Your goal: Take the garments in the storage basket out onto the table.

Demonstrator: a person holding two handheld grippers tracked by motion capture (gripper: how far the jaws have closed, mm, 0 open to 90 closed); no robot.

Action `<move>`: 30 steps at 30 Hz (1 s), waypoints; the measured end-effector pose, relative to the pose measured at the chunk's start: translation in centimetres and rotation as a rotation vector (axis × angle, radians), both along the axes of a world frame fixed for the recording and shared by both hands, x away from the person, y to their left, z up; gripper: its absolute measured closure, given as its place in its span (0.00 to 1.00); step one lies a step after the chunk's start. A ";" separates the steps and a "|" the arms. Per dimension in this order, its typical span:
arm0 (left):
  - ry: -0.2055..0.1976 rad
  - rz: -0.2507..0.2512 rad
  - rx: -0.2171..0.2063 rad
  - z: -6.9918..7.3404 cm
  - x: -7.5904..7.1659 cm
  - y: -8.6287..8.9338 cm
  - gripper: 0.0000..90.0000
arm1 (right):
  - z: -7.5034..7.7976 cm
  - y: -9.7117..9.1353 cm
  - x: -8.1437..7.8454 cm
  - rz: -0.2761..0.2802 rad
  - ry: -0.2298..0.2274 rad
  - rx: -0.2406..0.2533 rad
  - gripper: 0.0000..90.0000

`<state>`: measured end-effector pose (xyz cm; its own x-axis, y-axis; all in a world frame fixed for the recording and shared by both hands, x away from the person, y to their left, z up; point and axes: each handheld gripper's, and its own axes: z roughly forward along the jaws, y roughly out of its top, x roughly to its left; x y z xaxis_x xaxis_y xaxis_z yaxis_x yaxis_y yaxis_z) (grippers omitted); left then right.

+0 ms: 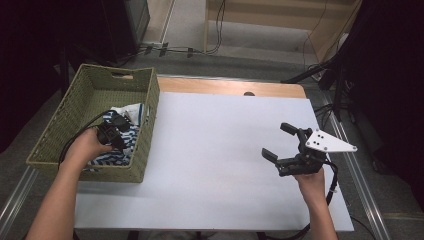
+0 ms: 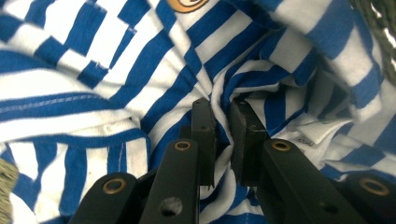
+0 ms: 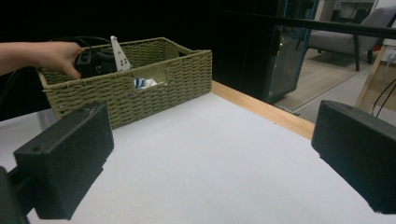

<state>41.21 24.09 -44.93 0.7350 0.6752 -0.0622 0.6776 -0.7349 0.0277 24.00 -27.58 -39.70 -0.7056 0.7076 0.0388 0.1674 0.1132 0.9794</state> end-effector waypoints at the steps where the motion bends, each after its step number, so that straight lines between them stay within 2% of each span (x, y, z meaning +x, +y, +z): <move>1: -0.014 -0.004 -0.010 0.2 -0.1 0.1 0.92 | 0.0 0.0 0.0 0.000 -0.001 0.000 0.00; 2: -0.030 0.000 -0.030 0.7 -0.2 0.4 0.92 | 0.0 0.0 0.0 0.000 -0.001 -0.001 0.00; 5: -0.047 0.004 -0.054 1.4 -0.4 0.7 0.92 | 0.0 0.0 0.1 0.000 -0.001 -0.001 0.00; 6: -0.076 0.002 -0.077 2.1 -0.8 0.9 0.92 | 0.0 0.0 0.1 0.000 -0.001 -0.001 0.00; 7: -0.076 0.002 -0.077 2.1 -0.8 0.9 0.92 | 0.0 0.0 0.1 0.000 -0.001 -0.001 0.00; 8: -0.103 0.000 -0.101 2.8 -1.2 1.2 0.92 | 0.0 0.0 0.1 -0.002 0.001 -0.003 0.00; 9: -0.103 0.000 -0.101 2.8 -1.2 1.2 0.92 | 0.0 0.0 0.1 -0.002 0.001 -0.003 0.00; 10: -0.125 -0.004 -0.118 3.4 -1.6 1.4 0.92 | 0.0 0.0 0.1 0.000 0.001 -0.003 0.00; 11: -0.125 -0.004 -0.118 3.4 -1.6 1.4 0.92 | 0.0 0.0 0.1 0.000 0.001 -0.003 0.00; 13: -0.151 0.001 -0.135 4.1 -2.0 1.7 0.92 | 0.0 0.1 0.1 0.000 0.000 -0.003 0.00; 14: -0.176 -0.004 -0.153 4.7 -2.4 1.9 0.92 | 0.0 0.0 0.1 -0.001 -0.001 -0.002 0.00; 15: -0.176 -0.004 -0.153 4.7 -2.4 1.9 0.92 | 0.0 0.0 0.1 -0.001 -0.001 -0.002 0.00; 18: -0.215 -0.005 -0.181 5.5 -3.0 2.3 0.92 | 0.0 0.0 0.1 -0.002 0.000 -0.003 0.00; 20: -0.260 -0.014 -0.213 6.3 -3.6 2.5 0.92 | 0.0 -0.1 0.1 -0.003 -0.001 -0.002 0.00; 21: -0.260 -0.014 -0.213 6.3 -3.6 2.5 0.92 | 0.0 -0.1 0.1 -0.003 -0.001 -0.002 0.00; 23: -0.285 -0.023 -0.232 6.8 -4.0 2.7 0.92 | 0.0 -0.1 0.1 -0.004 -0.001 -0.001 0.00; 25: -0.299 -0.034 -0.260 7.2 -4.3 2.8 0.92 | 0.0 -0.1 0.1 -0.003 -0.001 -0.001 0.00; 26: -0.318 -0.039 -0.288 7.6 -4.5 2.9 0.92 | 0.0 0.0 0.1 -0.002 -0.001 -0.003 0.00; 27: -0.318 -0.039 -0.288 7.6 -4.5 2.9 0.92 | 0.0 0.0 0.1 -0.002 -0.001 -0.003 0.00; 30: -0.339 -0.056 -0.331 8.0 -4.8 3.0 0.92 | -0.1 0.0 0.1 -0.002 0.002 -0.004 0.00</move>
<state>36.44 27.14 -36.95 0.7856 0.6184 -0.0178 0.5497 -0.6845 0.4788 24.08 -27.58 -39.75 -0.7040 0.7092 0.0378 0.1697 0.1163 0.9786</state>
